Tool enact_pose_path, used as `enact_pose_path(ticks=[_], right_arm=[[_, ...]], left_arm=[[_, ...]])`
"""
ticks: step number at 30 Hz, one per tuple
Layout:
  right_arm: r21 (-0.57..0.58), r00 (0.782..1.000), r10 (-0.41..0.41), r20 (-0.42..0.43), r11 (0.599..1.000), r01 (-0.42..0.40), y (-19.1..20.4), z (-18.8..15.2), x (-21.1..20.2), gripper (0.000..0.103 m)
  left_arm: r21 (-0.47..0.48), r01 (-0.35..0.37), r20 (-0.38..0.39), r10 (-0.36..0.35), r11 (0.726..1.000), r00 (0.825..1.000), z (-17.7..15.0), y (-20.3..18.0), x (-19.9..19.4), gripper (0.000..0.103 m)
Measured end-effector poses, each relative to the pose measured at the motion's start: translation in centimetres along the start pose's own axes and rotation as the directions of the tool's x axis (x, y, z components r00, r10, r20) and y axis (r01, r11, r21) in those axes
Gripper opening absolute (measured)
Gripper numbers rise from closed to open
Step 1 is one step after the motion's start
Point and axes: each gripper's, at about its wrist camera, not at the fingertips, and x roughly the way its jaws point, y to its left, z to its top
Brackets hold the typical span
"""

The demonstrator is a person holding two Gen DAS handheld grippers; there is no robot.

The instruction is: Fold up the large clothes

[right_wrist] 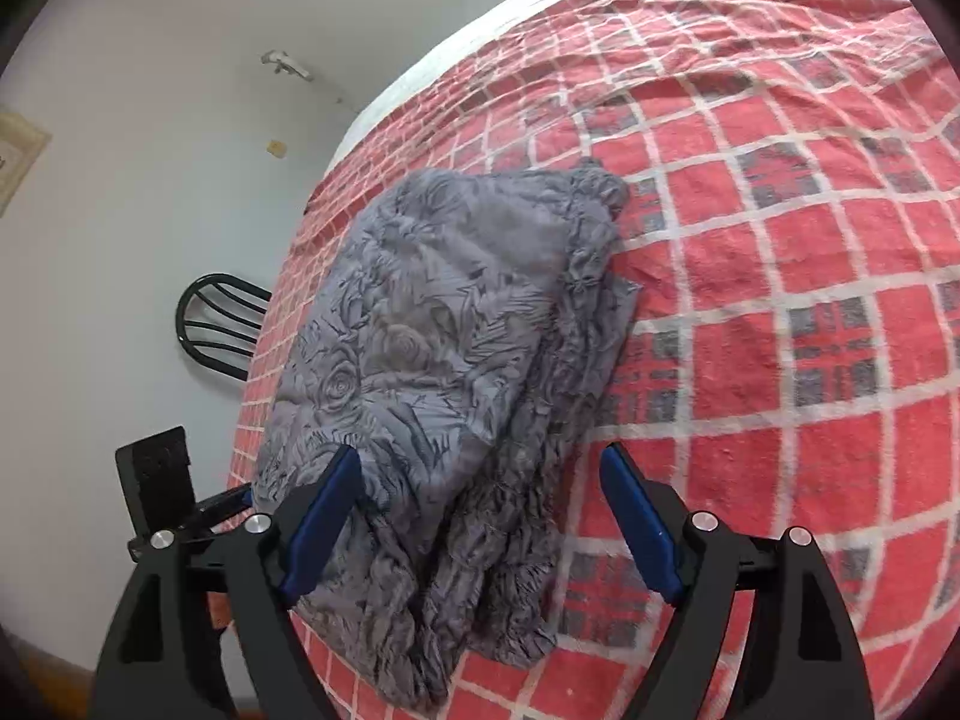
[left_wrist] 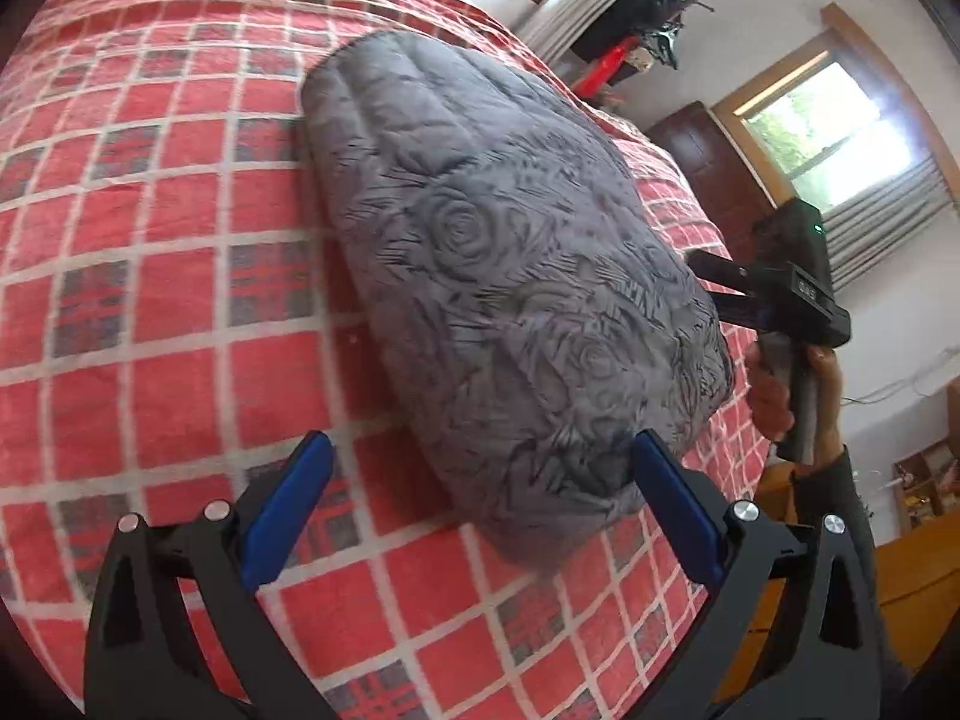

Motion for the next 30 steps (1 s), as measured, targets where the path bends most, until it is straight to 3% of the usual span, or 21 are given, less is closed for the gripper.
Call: enact_pose_path(ticks=[9,11,16,19,30], right_arm=[[0.061,0.995,0.103,-0.017,0.993,-0.102,-1.9,2.0,4.7,0.094],[0.053,0.994,0.113,-0.008,0.992,-0.113,-1.9,2.2,5.0,0.09],[0.001,0.996,0.091,0.014,0.996,-0.091,-0.9,2.0,4.4,0.059],[-0.029,0.997,0.069,0.029,0.997,-0.068,0.1,1.6,3.7,0.051],[-0.095,0.997,0.071,0.039,0.993,-0.067,5.0,-3.7,1.1,0.046]], left_arm=[[0.007,0.09,-0.048,-0.09,0.996,0.995,2.6,0.5,4.0,0.101],[0.019,0.092,-0.037,-0.091,0.996,0.995,2.5,0.3,4.2,0.099],[0.053,0.068,-0.03,-0.066,0.996,0.997,3.2,-1.3,4.2,0.082],[0.069,0.045,-0.035,-0.043,0.997,0.998,3.4,-2.0,4.1,0.074],[0.117,0.04,-0.049,-0.034,0.992,0.998,1.5,-3.7,0.0,0.068]])
